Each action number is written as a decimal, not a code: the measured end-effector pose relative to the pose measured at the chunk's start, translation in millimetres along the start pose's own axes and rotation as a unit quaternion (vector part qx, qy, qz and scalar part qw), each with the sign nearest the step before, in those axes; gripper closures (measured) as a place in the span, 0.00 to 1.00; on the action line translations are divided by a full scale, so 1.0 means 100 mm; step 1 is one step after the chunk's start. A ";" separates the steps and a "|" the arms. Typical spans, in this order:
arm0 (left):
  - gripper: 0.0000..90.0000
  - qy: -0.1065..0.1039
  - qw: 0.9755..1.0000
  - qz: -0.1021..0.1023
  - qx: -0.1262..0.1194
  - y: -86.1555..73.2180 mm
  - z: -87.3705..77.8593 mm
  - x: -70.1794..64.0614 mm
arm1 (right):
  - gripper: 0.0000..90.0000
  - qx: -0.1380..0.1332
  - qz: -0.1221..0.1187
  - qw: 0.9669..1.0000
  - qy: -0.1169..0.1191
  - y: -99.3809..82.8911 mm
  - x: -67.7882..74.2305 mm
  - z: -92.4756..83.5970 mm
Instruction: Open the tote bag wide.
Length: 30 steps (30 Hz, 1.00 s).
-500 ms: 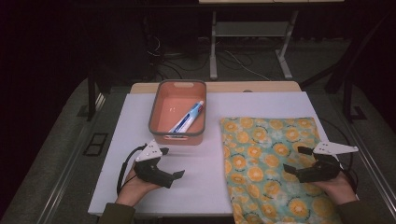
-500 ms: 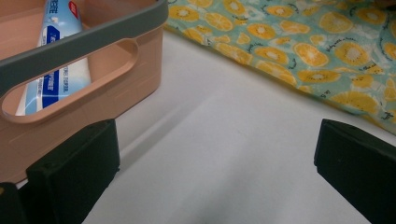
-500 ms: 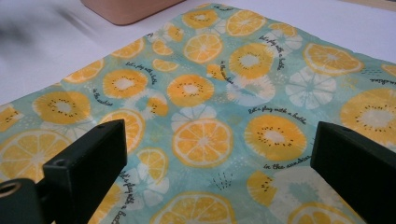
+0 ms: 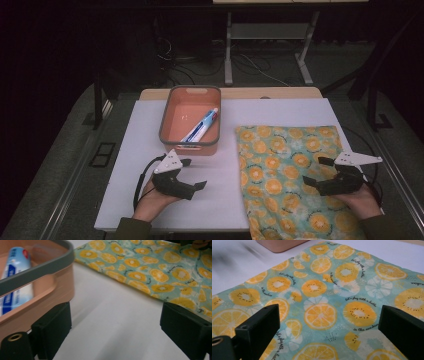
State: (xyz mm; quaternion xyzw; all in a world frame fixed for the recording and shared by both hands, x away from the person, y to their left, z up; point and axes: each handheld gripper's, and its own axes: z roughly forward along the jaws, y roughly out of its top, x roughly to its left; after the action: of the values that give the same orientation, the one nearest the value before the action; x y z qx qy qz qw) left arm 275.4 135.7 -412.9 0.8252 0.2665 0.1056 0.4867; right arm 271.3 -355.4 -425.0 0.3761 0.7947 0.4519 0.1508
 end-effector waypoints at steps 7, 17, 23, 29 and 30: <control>0.17 -0.030 0.999 0.007 0.011 0.10 0.30 -0.16 | 0.04 0.002 -0.001 1.000 0.000 0.00 0.00 0.02; 0.28 -0.068 0.997 0.023 0.028 0.23 0.82 -0.40 | 0.04 0.003 -0.002 1.000 0.000 0.00 0.00 0.01; 0.33 -0.066 0.996 0.016 0.049 0.24 1.07 -0.44 | 0.04 0.003 -0.004 1.000 0.000 0.00 0.01 0.01; 0.44 -0.066 0.995 0.022 0.072 0.21 1.23 -0.49 | 0.04 0.001 -0.003 1.000 0.001 0.00 0.01 0.01; 0.46 -0.064 0.995 0.027 0.079 0.20 1.25 -0.50 | 0.04 0.001 -0.003 1.000 0.001 0.00 0.00 0.01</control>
State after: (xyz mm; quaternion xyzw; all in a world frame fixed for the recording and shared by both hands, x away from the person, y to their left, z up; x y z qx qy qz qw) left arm 294.6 7.8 -454.8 0.8727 0.2205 0.0446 0.4333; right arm 271.6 -354.5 -425.3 0.3731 0.7963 0.4515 0.1511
